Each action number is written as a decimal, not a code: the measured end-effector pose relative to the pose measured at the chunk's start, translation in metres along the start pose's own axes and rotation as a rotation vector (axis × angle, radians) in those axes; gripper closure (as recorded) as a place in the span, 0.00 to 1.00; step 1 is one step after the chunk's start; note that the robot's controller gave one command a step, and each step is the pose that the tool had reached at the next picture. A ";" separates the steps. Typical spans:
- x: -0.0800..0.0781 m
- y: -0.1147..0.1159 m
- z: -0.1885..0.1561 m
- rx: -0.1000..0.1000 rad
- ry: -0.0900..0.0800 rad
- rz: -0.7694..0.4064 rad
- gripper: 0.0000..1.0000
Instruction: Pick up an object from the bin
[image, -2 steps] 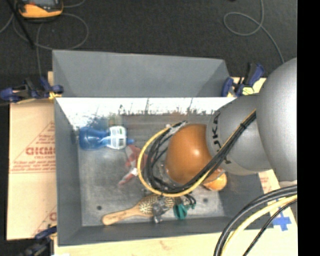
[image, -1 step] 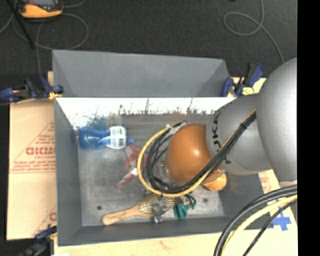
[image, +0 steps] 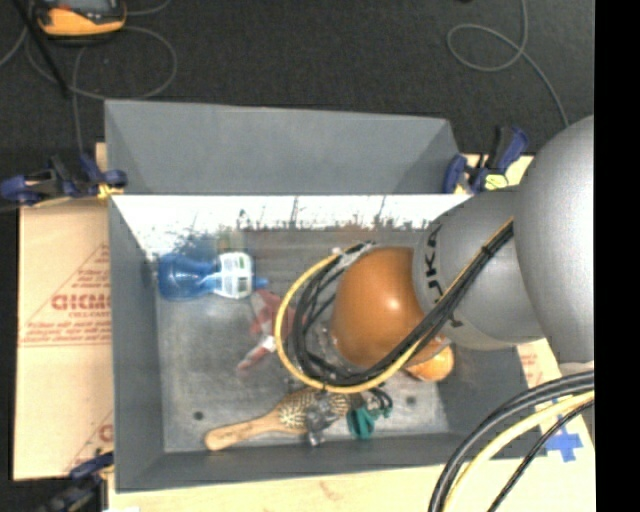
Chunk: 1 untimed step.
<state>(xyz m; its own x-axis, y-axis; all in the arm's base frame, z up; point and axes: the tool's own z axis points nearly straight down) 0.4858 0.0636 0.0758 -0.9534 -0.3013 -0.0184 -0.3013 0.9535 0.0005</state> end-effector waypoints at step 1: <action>0.003 0.000 -0.008 -0.001 0.016 0.000 1.00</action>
Offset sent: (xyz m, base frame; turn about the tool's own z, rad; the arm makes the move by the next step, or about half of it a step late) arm 0.0000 -0.0002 0.0196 0.0000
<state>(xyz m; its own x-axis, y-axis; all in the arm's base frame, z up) 0.4832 0.0628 0.0834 -0.9536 -0.3012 -0.0026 -0.3012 0.9536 0.0012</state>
